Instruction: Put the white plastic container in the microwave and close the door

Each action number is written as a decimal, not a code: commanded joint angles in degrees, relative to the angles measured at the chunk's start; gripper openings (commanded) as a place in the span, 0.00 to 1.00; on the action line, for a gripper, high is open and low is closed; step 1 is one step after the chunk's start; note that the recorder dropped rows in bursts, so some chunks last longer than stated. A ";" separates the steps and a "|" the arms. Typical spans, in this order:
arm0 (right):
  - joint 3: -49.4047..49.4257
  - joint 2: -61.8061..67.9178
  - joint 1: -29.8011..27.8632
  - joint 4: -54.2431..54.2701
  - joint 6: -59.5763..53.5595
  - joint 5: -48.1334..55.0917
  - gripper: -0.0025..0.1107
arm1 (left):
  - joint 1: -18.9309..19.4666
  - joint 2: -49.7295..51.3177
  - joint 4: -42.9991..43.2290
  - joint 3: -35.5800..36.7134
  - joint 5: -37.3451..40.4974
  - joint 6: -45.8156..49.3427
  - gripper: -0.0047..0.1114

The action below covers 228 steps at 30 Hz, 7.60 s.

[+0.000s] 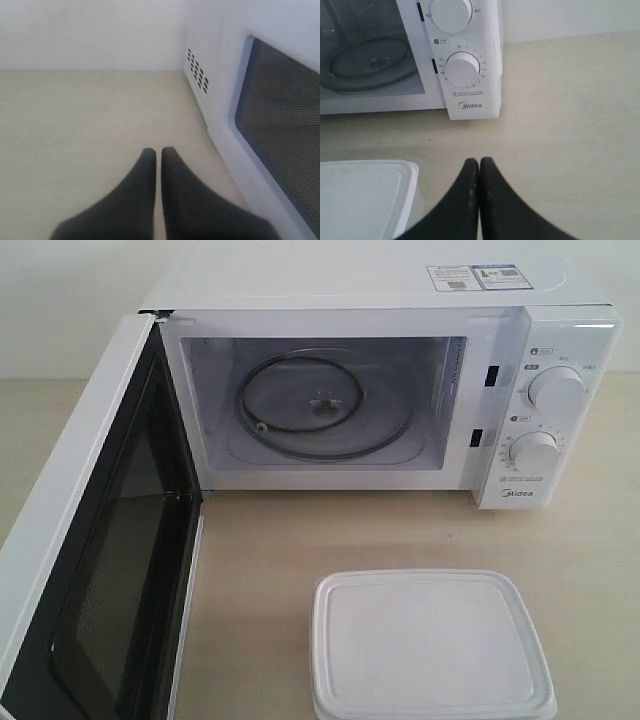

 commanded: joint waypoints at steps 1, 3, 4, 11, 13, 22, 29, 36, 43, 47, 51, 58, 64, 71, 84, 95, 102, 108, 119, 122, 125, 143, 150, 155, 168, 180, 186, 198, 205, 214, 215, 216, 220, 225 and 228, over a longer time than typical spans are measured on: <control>0.01 -0.28 0.06 -0.31 -0.18 -0.29 0.02 | 0.12 -0.19 -0.41 0.20 0.06 0.01 0.08; 0.01 -0.28 0.06 -0.31 -0.18 -0.29 0.02 | 0.12 -0.19 -0.41 0.20 0.06 0.01 0.08; 0.01 -0.28 0.06 -0.31 -0.18 -0.29 0.02 | 0.12 -0.19 -0.41 0.20 0.06 0.01 0.08; 0.01 -0.28 0.06 -0.31 -0.18 -0.29 0.02 | 0.12 -0.19 -0.41 0.20 0.06 0.01 0.08; 0.01 -0.28 0.06 -0.31 -0.18 -0.29 0.02 | 0.12 -0.19 -0.41 0.20 0.06 0.01 0.08; 0.01 -0.28 0.06 -0.31 -0.18 -0.29 0.02 | 0.12 -0.19 -0.41 0.20 0.06 0.01 0.08; 0.01 -0.28 0.06 -0.31 -0.18 -0.29 0.02 | 0.12 -0.19 -0.41 0.20 0.06 0.01 0.08; 0.01 -0.28 0.06 -0.31 -0.18 -0.29 0.02 | 0.12 -0.19 -0.41 0.20 0.06 0.01 0.08; 0.01 -0.28 0.06 -0.31 -0.18 -0.29 0.02 | 0.12 -0.19 -0.41 0.20 0.06 0.01 0.08; 0.01 -0.28 0.06 -0.31 -0.18 -0.29 0.02 | 0.12 -0.19 -0.41 0.20 0.06 0.01 0.08; 0.01 -0.28 0.06 -0.31 -0.18 -0.29 0.02 | 0.12 -0.19 -0.41 0.20 0.06 0.01 0.08; 0.01 -0.28 0.06 -0.31 -0.17 -4.56 0.02 | 0.12 -0.19 -0.41 0.20 0.06 0.01 0.08; 0.01 -0.28 0.06 -0.31 -0.17 -18.57 0.02 | 0.12 -0.19 -0.41 0.20 0.06 0.01 0.08; 0.01 -0.28 0.06 -0.44 -3.24 -25.42 0.02 | 0.12 -0.19 -0.41 0.20 0.06 0.01 0.08; -8.99 17.60 0.06 -0.44 -6.18 -33.42 0.02 | 0.12 -0.19 -0.41 0.20 0.06 0.01 0.08; -9.23 19.34 0.06 -0.33 -4.27 -33.09 0.02 | 0.12 -0.19 -0.41 0.20 0.06 0.01 0.08; -9.23 20.97 0.06 -0.25 0.74 -36.74 0.02 | 0.12 -0.19 -0.41 0.20 0.06 0.01 0.08; -9.23 31.08 0.06 -1.08 1.11 -42.19 0.02 | 0.12 -0.19 -0.41 0.20 0.06 0.01 0.08; -9.23 57.22 0.06 -22.20 5.79 -62.08 0.02 | 0.12 -0.19 -0.41 0.20 0.06 0.01 0.08; -9.23 62.94 0.06 -28.69 8.98 -65.16 0.02 | 0.12 -0.19 -0.41 0.20 0.06 0.01 0.08; -9.23 67.35 0.06 -37.14 11.14 -69.18 0.02 | 0.12 -0.19 -0.41 0.20 0.06 0.01 0.08; -9.23 79.23 0.06 -72.68 18.52 -87.13 0.02 | 0.12 -0.19 -0.41 0.20 0.06 0.01 0.08; -9.12 87.94 0.06 -80.28 18.64 -90.63 0.02 | 0.12 -0.19 -0.41 0.20 0.06 0.01 0.08; -9.12 95.41 0.06 -87.93 20.23 -89.85 0.02 | 0.12 -0.19 -0.41 0.20 0.06 0.01 0.08; -9.52 97.03 0.06 -85.67 36.92 -78.87 0.02 | 0.12 -0.19 -0.41 0.20 0.06 0.01 0.08; -16.14 97.03 0.06 -82.21 50.84 -68.01 0.02 | 0.12 -0.19 -0.41 0.20 0.06 0.01 0.08; -16.67 97.03 0.06 -87.47 48.33 -76.82 0.02 | 0.12 -0.19 -0.41 0.20 0.06 0.01 0.08; -16.67 96.78 0.07 -89.32 39.09 -90.63 0.02 | 0.12 -0.19 -0.41 0.20 0.06 0.01 0.08; -16.67 96.78 0.07 -68.60 32.45 -90.41 0.02 | 0.12 -0.19 -0.41 0.20 0.06 0.01 0.08; -16.67 96.78 0.07 -39.90 23.09 -79.79 0.02 | 0.12 -0.19 -0.41 0.20 0.06 0.01 0.08; -16.67 96.78 0.07 -37.48 23.09 -78.19 0.02 | 0.12 -0.19 -0.41 0.20 0.06 0.01 0.08; -16.67 96.78 0.07 -34.39 22.83 -76.50 0.02 | 0.12 -0.19 -0.41 0.20 0.06 0.01 0.08; -16.67 96.78 0.07 -22.69 19.13 -69.95 0.02 | 0.12 -0.19 -0.41 0.20 0.06 0.01 0.08; -16.67 96.78 0.07 -18.39 15.13 -65.48 0.02 | 0.12 -0.19 -0.41 0.20 0.06 0.01 0.08; -16.67 96.78 0.07 -17.32 13.56 -62.57 0.02 | 0.12 -0.19 -0.41 0.20 0.06 0.01 0.08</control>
